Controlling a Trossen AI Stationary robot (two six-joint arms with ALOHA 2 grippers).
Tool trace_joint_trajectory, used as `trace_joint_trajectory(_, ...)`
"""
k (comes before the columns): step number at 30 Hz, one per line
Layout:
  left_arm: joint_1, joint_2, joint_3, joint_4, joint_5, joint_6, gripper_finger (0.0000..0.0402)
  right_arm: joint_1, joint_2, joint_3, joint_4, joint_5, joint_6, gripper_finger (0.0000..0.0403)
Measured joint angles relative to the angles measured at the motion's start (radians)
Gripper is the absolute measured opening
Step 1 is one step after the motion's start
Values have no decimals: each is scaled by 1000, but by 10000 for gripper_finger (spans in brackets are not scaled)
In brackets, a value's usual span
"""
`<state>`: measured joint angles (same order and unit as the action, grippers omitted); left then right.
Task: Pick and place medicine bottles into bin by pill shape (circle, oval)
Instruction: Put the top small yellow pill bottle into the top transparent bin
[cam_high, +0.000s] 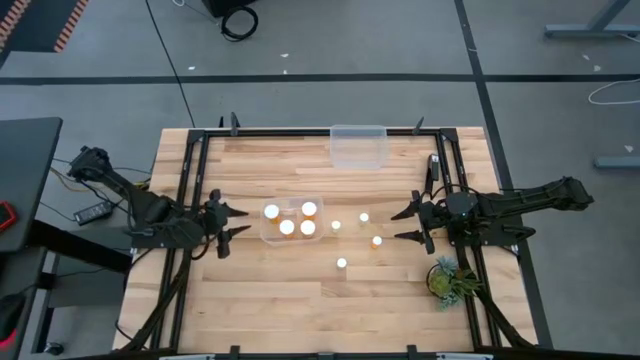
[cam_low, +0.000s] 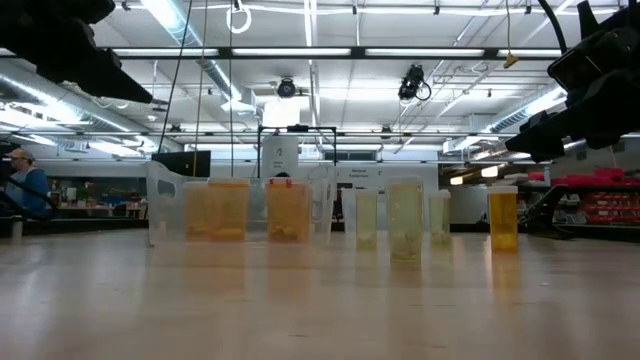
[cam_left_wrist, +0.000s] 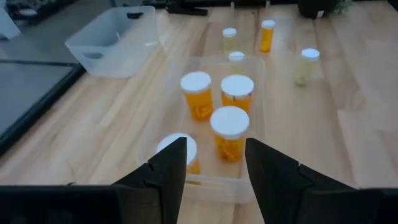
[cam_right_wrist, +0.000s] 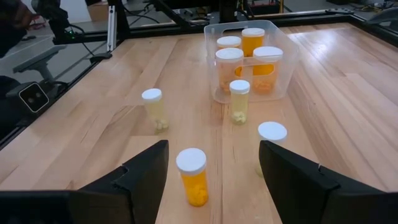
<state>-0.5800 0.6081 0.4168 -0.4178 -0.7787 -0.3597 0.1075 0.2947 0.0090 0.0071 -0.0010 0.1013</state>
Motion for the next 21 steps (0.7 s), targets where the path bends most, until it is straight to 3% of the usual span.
trace_joint_trajectory(6,15,-9,-127,195,-28,109,171,0,0,0,0,0,0,257)
trace_joint_trajectory(12,96,-60,-203,209,6,118,166,0,0,0,0,0,0,257)
trace_joint_trajectory(21,195,-232,-216,212,152,239,90,0,0,0,0,0,0,257)
